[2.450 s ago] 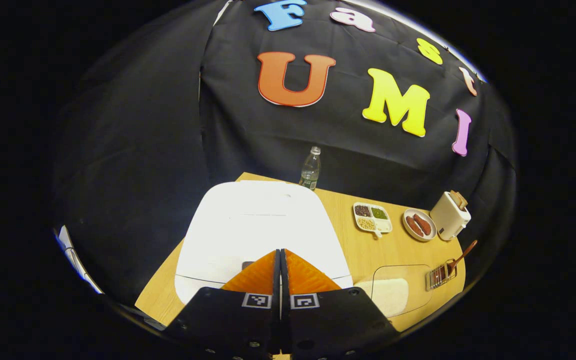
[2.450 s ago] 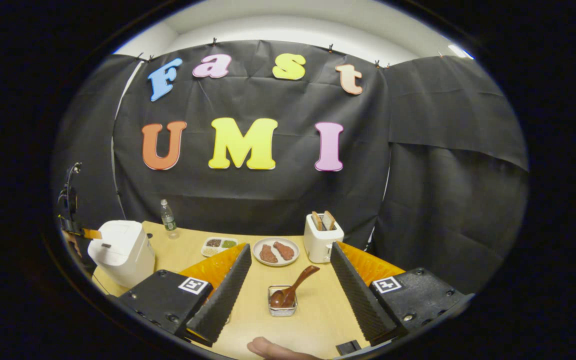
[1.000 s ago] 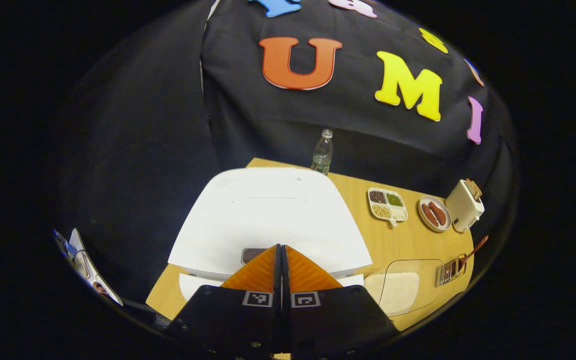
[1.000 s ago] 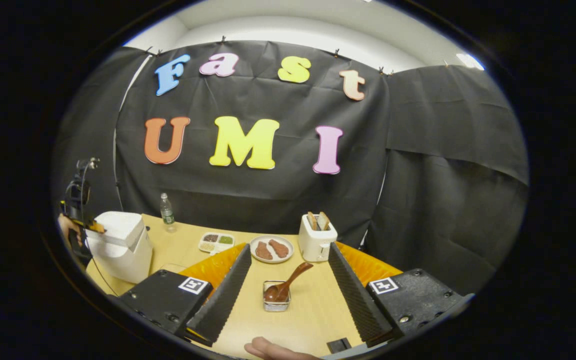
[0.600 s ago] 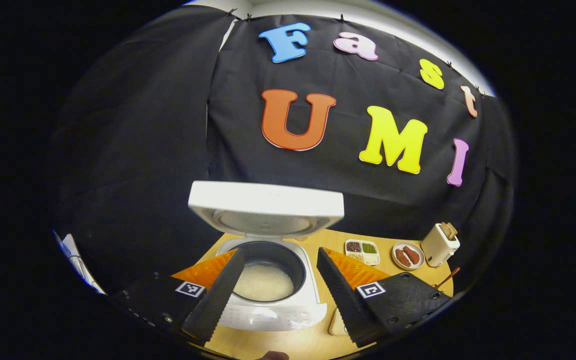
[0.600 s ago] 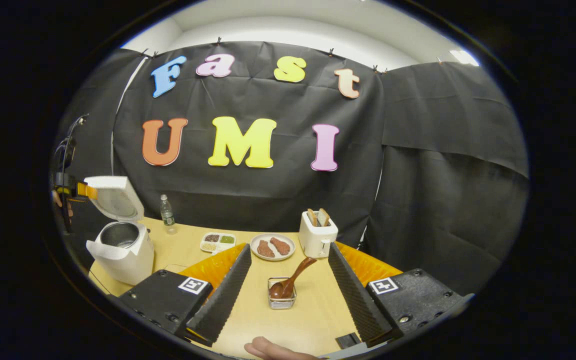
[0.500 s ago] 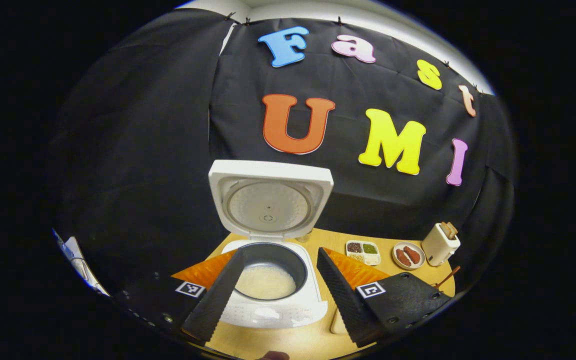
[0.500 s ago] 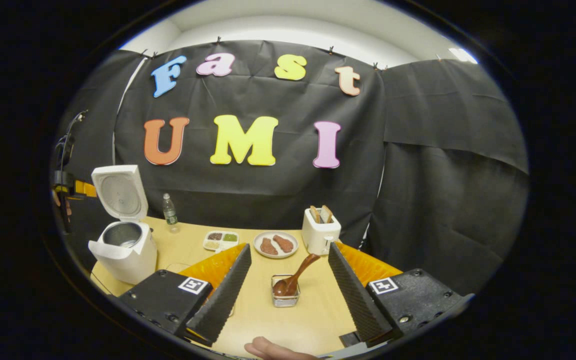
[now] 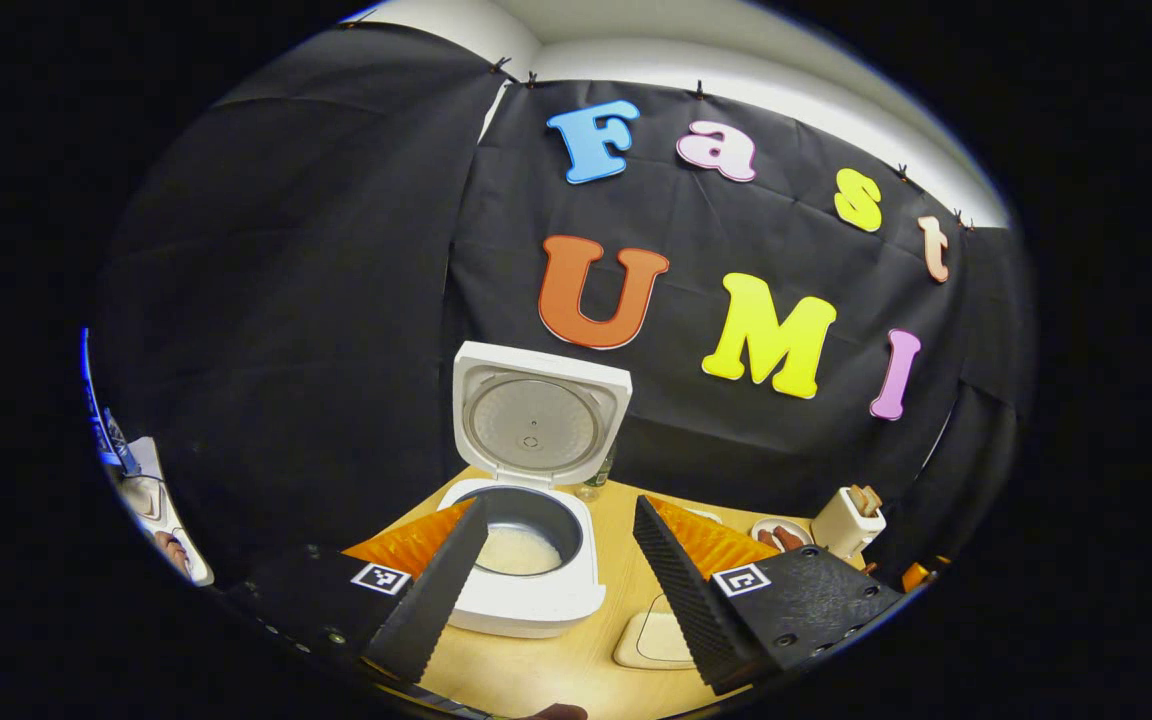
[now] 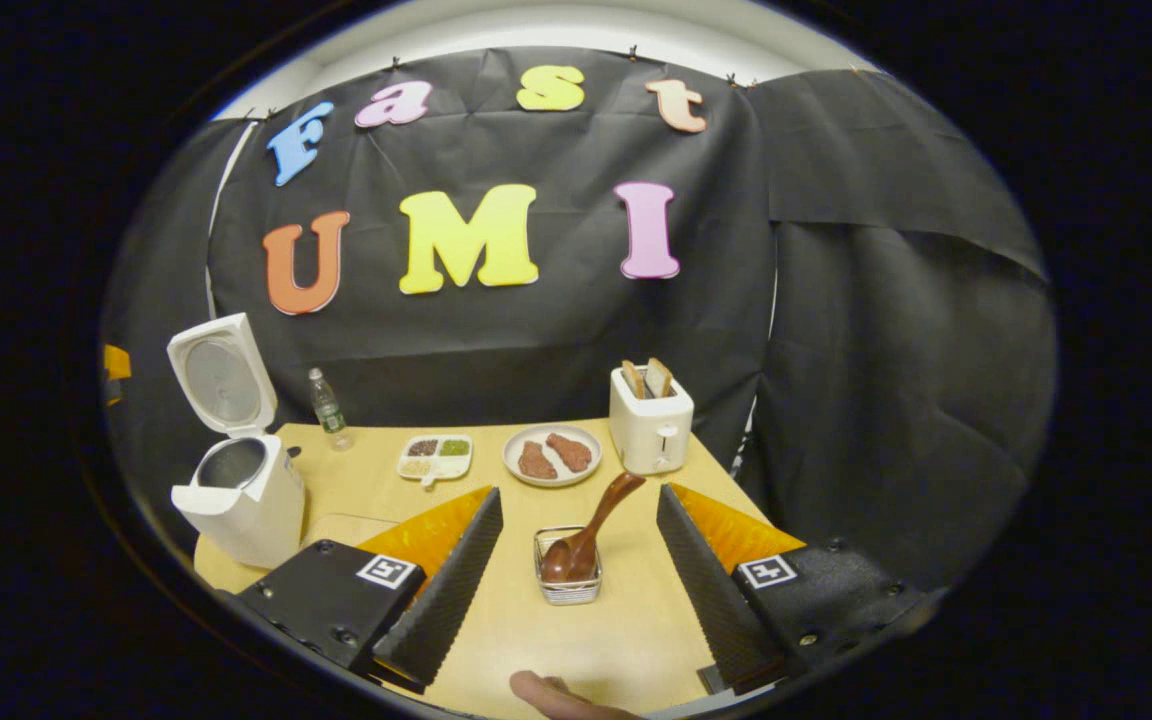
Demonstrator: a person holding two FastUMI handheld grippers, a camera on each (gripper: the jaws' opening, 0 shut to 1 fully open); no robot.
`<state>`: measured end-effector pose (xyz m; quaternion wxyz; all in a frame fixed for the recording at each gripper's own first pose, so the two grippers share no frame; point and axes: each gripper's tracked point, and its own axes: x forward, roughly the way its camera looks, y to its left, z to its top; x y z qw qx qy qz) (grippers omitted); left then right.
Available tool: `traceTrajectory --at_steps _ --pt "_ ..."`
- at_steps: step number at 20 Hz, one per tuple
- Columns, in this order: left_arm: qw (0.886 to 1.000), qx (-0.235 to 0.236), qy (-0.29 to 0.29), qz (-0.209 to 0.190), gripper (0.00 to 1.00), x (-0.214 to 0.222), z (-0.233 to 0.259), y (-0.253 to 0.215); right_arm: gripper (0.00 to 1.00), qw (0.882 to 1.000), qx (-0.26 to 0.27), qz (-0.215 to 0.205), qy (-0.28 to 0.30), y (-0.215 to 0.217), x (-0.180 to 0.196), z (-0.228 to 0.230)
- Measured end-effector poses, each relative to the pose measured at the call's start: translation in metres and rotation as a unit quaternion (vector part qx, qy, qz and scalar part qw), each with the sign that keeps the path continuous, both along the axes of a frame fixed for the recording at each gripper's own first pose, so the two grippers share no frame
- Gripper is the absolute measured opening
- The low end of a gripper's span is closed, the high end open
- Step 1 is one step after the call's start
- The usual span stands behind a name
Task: Close the left gripper, press the button to open the rice cooker; take a wooden spoon from the chopstick holder with the right hand, scoop a spoonful of rice and pour it into the rice cooker, then put the wooden spoon back into the chopstick holder.
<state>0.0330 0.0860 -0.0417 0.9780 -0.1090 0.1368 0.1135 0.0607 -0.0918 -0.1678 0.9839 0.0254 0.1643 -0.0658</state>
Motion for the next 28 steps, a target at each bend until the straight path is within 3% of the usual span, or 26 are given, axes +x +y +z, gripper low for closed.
traceTrajectory --at_steps 3,8,11,16,19,20,21,23,24,25,28 --pt "1.000 0.015 -0.005 0.007 0.94 -0.017 -0.002 -0.016 1.00 0.999 0.015 -0.003 0.034 -0.024 0.029 -0.034" --pt "0.998 0.051 -0.002 0.022 0.94 -0.044 -0.005 -0.036 0.98 0.996 0.060 0.040 0.061 -0.032 0.080 -0.069" --pt "0.998 0.062 -0.019 0.023 0.94 -0.054 0.003 -0.051 0.92 0.994 0.073 0.040 0.076 -0.041 0.111 -0.089" --pt "0.994 0.096 -0.045 0.015 0.94 -0.065 0.011 -0.078 0.94 0.985 0.125 0.041 0.108 -0.041 0.139 -0.127" --pt "0.995 0.090 -0.043 -0.002 0.94 -0.069 0.009 -0.098 0.79 0.977 0.160 0.054 0.132 -0.035 0.147 -0.152" --pt "0.995 0.087 -0.041 -0.005 0.94 -0.071 0.009 -0.103 0.61 0.974 0.171 0.056 0.137 -0.034 0.150 -0.159" --pt "0.995 0.087 -0.039 -0.005 0.94 -0.074 0.009 -0.106 0.66 0.974 0.170 0.053 0.141 -0.034 0.152 -0.161" --pt "0.995 0.089 -0.034 -0.008 0.94 -0.075 0.004 -0.117 0.59 0.975 0.170 0.060 0.130 -0.033 0.158 -0.158" --pt "0.995 0.091 -0.030 -0.008 0.94 -0.078 0.002 -0.120 0.36 0.976 0.167 0.057 0.129 -0.037 0.159 -0.157" --pt "0.995 0.093 -0.026 -0.008 0.94 -0.083 0.001 -0.123 0.29 0.975 0.172 0.054 0.132 -0.035 0.159 -0.160" --pt "0.995 0.099 -0.029 -0.017 0.94 -0.088 -0.001 -0.133 0.23 0.973 0.172 0.069 0.135 -0.029 0.154 -0.157"
